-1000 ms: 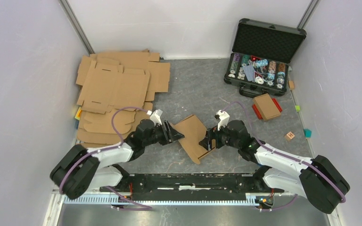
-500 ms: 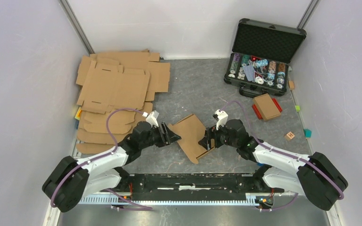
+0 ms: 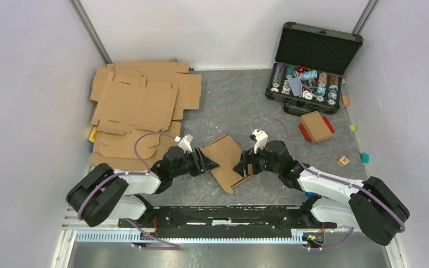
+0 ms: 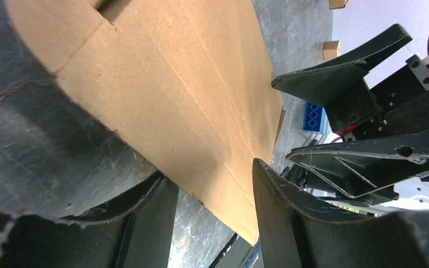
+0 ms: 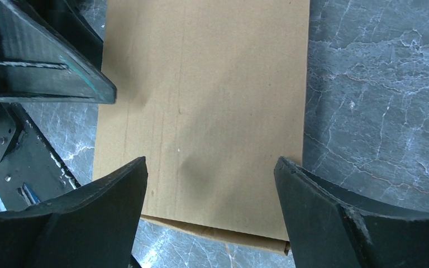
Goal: Fold the paper box
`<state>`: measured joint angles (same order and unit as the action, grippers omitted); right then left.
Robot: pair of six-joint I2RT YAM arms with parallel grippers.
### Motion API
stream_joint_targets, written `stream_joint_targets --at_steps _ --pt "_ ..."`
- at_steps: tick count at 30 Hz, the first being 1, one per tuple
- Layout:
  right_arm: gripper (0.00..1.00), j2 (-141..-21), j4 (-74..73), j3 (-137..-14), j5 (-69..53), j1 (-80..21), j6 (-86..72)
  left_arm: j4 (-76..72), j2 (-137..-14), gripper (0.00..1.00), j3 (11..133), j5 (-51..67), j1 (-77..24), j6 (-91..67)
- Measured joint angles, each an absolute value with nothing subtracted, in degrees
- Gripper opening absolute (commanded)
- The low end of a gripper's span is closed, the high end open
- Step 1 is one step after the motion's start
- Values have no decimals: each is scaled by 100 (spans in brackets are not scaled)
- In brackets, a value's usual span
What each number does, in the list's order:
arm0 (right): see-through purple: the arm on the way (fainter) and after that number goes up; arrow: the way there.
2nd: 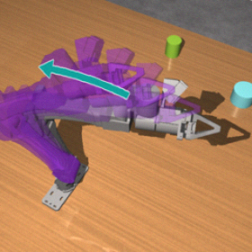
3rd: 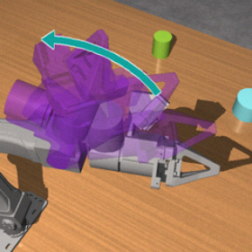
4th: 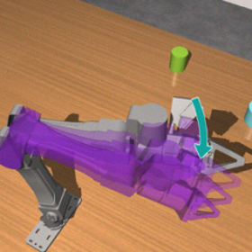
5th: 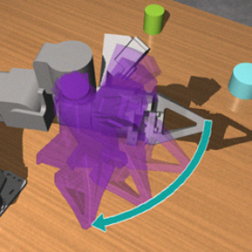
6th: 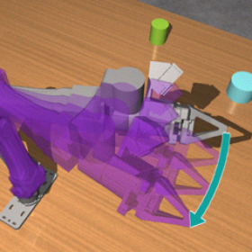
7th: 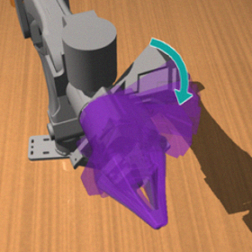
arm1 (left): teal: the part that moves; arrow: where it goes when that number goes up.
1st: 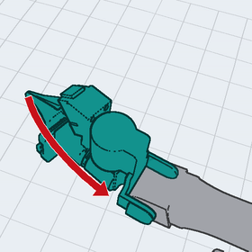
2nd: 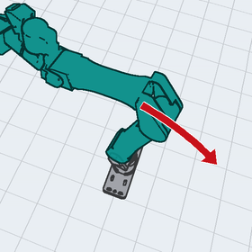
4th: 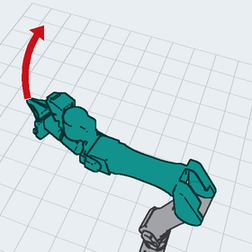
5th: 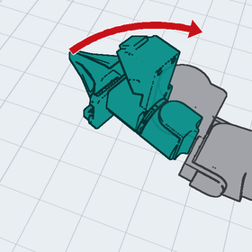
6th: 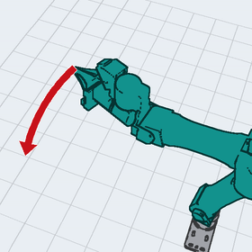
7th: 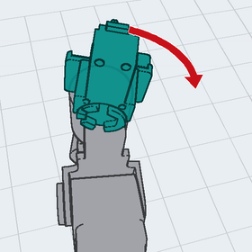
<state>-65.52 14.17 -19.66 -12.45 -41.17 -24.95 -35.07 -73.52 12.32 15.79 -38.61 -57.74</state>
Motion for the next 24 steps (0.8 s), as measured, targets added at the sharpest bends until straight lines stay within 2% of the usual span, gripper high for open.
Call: stream_joint_targets --at_steps 5,8,13,21,24 --pt "87 -6652 1433 -2021 -1249 -4128 -2458 -4300 -8097 47 1201 1660 -3935 -5983" --pt "85 -6683 1435 -2036 -1243 -4132 -2432 -4515 -8241 45 1177 1653 -3935 -6038" --pt "84 -6755 1441 -2058 -1236 -4158 -2359 -4665 -8399 43 1190 1627 -3975 -6042" --pt "85 -6864 1409 -2158 -1035 -4241 -2117 -4762 -8621 31 1282 1503 -4029 -6040" --pt "87 -6849 1361 -2176 -989 -4278 -2040 -4499 -8493 30 1334 1481 -4038 -6020"
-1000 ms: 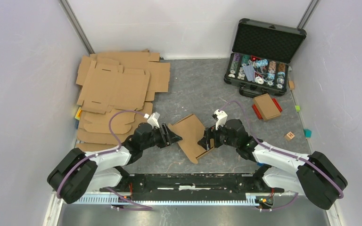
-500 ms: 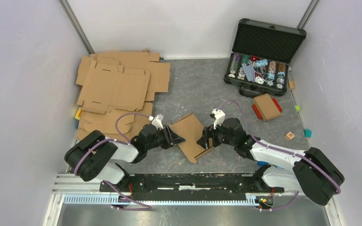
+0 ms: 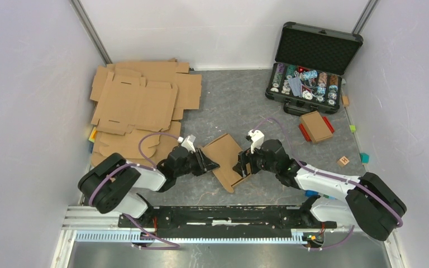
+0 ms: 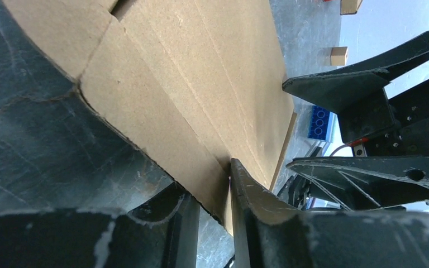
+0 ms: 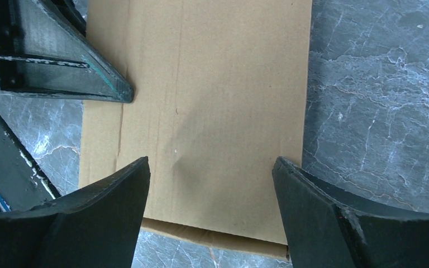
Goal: Fold the paper box
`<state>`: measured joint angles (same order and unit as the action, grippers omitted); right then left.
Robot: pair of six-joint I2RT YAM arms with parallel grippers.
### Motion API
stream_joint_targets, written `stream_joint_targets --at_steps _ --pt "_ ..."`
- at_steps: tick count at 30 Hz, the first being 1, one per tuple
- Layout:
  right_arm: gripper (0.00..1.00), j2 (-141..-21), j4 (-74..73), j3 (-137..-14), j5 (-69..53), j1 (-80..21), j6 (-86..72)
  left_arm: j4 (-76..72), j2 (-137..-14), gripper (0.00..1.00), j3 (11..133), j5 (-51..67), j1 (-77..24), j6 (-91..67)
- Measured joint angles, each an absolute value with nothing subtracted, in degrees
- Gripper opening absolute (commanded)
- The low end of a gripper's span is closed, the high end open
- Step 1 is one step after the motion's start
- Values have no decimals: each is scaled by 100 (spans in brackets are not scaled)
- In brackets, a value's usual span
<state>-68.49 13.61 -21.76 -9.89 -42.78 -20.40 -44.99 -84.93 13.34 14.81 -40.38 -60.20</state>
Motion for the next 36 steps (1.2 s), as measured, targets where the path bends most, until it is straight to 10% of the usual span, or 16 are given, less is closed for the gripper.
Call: stream_joint_targets --at_steps 19,36 --pt "98 -5513 226 -2161 32 -4410 -1667 -2521 -7365 22 2185 1409 -4198 -5443" --pt "96 -6077 482 -1935 -384 -4189 -1612 -1323 -7205 36 2502 1347 -4198 -4864"
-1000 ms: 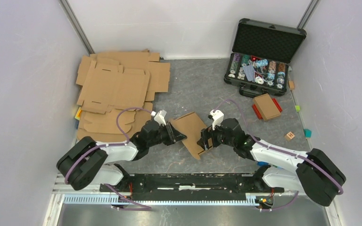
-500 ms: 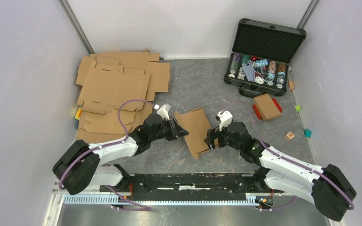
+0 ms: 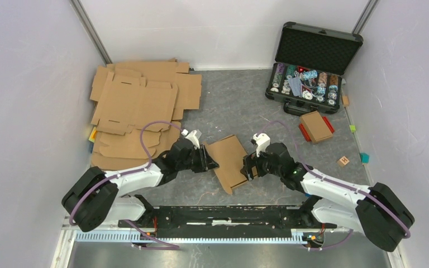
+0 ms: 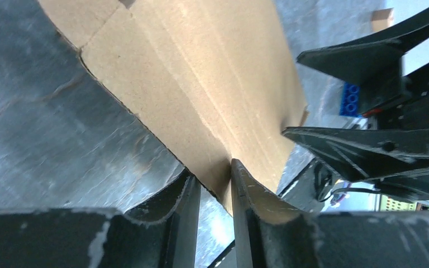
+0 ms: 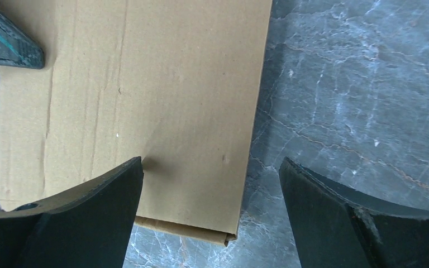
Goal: Fold the paper box
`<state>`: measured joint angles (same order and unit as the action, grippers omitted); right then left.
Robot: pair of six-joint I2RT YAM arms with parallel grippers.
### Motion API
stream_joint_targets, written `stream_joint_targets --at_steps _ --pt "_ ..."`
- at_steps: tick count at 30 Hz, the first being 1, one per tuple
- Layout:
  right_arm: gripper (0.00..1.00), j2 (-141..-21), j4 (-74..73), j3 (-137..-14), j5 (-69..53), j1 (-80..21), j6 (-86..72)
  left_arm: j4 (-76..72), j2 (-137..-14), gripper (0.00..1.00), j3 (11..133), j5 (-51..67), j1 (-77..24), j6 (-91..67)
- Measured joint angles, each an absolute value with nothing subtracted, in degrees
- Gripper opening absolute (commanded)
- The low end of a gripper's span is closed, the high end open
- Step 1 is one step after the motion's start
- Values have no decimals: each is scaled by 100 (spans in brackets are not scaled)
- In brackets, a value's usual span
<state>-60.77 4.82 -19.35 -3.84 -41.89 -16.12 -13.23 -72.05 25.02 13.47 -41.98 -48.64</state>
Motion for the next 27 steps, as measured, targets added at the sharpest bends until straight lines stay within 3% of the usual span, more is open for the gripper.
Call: stream_joint_targets --at_steps 5,9,14,18,27 --pt "94 -6292 574 -1942 -526 -4189 -1601 -1389 -7234 52 2106 1313 -4191 -4856" --pt "92 -6329 593 -1942 -563 -4189 -1599 -1492 -7227 57 1922 1234 -4191 -4851" --pt "92 -6353 523 -2008 -558 -4189 -1549 -1809 -7273 57 1778 1216 -4191 -4853" --pt "98 -6329 327 -2145 -556 -4189 -1398 -2014 -7395 56 1743 1216 -4187 -4853" --pt "98 -5190 -71 -2152 -637 -4189 -1142 -2088 -7376 57 1739 1208 -4187 -4831"
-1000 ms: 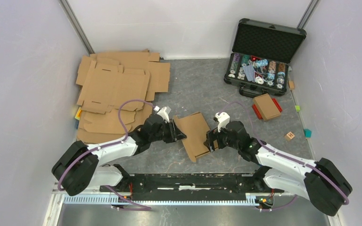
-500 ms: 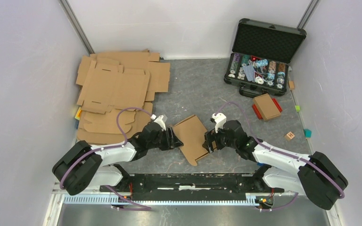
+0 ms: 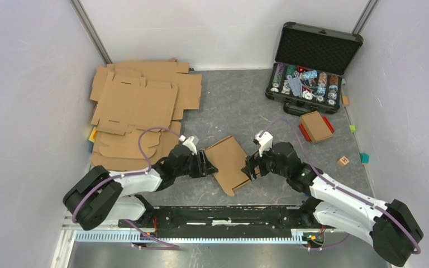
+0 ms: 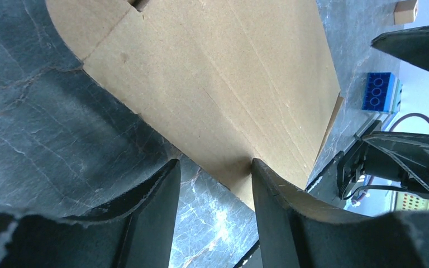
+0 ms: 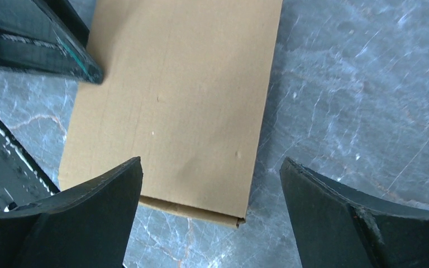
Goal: Fold the paper box
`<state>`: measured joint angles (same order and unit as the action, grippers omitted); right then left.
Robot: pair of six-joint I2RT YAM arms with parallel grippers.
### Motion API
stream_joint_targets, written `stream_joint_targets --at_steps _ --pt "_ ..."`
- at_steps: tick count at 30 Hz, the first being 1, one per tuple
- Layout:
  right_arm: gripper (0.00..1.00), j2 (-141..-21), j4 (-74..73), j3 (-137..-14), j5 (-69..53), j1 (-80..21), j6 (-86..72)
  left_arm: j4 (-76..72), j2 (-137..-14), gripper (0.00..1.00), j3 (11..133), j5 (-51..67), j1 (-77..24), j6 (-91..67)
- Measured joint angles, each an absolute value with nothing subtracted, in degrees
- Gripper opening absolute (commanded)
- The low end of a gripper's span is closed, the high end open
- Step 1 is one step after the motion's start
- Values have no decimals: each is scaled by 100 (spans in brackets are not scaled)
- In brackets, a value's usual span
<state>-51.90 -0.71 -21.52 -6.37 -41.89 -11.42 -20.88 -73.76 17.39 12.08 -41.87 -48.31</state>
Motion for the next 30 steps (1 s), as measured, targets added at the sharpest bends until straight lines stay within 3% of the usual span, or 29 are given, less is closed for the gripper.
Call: stream_joint_targets --at_steps 7,20,23,27,30 --pt "98 -5728 -762 -2484 -596 -4528 -1142 -1737 -6899 65 1739 1199 -4169 -4635" --pt "97 -6626 -1074 -3406 279 -5022 -1184 -816 -6010 65 1739 1212 -3454 -4429" --pt "87 -6499 -1188 -3406 506 -5022 -1085 -770 -5953 60 1726 1249 -3107 -4397" --pt "57 -6160 -1308 -3404 816 -5019 -980 -786 -5948 46 1695 1345 -2740 -4392" --pt "49 -5990 -1339 -3404 934 -4936 -930 -801 -5948 35 1651 1424 -2648 -4390"
